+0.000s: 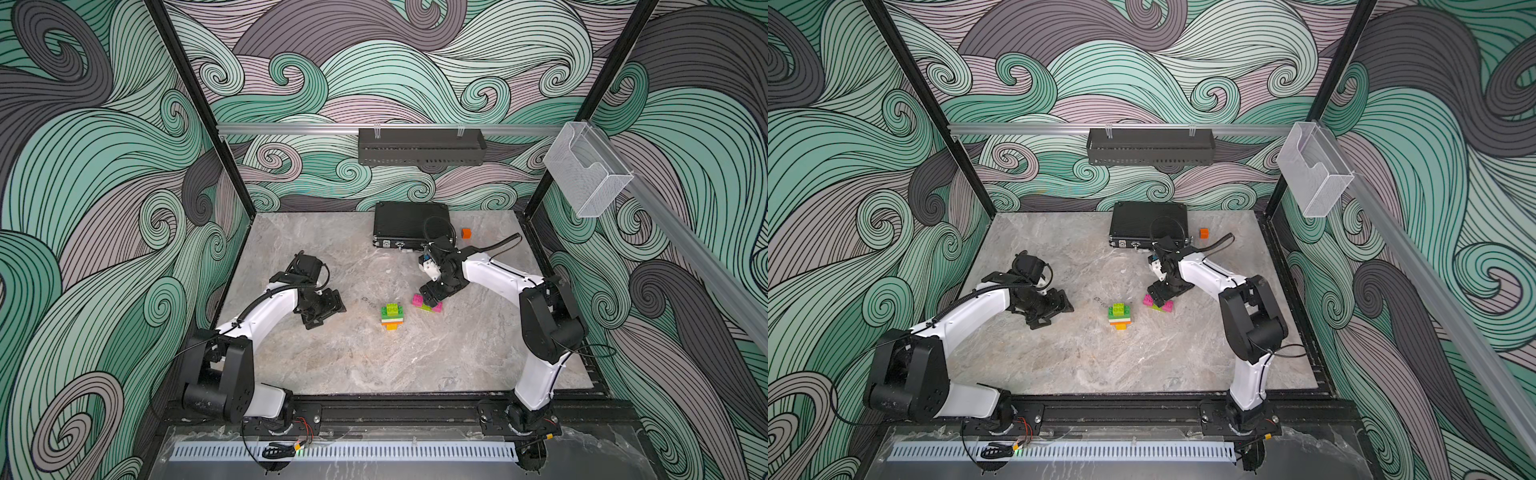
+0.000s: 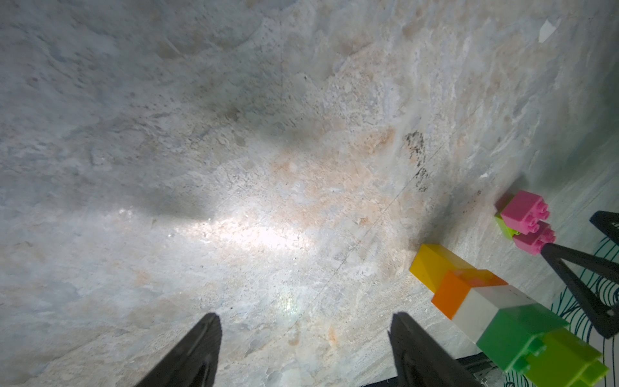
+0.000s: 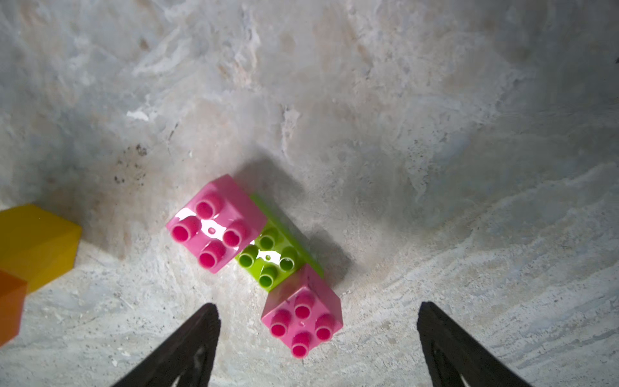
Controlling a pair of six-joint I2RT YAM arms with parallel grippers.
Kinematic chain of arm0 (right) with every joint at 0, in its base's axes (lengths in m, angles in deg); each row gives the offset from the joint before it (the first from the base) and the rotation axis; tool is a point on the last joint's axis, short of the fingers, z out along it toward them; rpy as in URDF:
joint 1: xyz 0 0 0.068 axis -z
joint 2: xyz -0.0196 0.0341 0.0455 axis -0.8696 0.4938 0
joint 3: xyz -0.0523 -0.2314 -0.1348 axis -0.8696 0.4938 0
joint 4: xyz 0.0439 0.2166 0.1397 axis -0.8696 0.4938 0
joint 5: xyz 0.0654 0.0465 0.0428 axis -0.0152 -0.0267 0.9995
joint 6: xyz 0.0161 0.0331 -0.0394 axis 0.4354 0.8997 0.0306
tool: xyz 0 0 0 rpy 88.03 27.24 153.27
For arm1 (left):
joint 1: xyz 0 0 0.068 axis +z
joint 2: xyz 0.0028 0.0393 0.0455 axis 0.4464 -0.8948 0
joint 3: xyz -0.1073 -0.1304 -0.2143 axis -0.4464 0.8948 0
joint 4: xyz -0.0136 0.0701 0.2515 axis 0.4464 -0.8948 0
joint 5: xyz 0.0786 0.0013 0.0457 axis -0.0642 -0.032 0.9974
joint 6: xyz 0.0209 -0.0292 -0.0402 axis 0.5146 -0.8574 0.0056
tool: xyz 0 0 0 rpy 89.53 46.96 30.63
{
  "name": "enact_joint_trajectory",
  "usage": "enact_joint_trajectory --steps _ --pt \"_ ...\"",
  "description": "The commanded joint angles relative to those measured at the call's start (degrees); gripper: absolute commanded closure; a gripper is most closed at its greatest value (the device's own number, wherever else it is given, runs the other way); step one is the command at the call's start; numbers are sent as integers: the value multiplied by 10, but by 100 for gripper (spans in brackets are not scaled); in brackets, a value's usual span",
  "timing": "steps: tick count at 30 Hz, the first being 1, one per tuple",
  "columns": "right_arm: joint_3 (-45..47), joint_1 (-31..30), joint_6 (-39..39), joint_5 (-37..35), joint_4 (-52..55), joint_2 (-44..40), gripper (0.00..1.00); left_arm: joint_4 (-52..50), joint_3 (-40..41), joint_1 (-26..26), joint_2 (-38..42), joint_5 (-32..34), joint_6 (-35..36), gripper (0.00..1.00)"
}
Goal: Assemble a carrot with lego
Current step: Adjust the lego brick at the center of the board, then pick up the lego brick from the center of the board.
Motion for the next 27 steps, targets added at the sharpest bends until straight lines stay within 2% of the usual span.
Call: enact_joint_trajectory --steps 1,7,17,27 --pt "4 0 -85 38 -8 -5 13 1 -4 4 1 -8 7 20" --pt "-15 0 -137 40 5 20 20 -2 -4 3 4 -8 10 20" --pt "-31 -17 -161 43 -2 58 25 2 -4 4 -1 -13 8 20" --pt "-29 -20 -155 25 -29 84 44 2 -6 3 -2 -11 8 20"
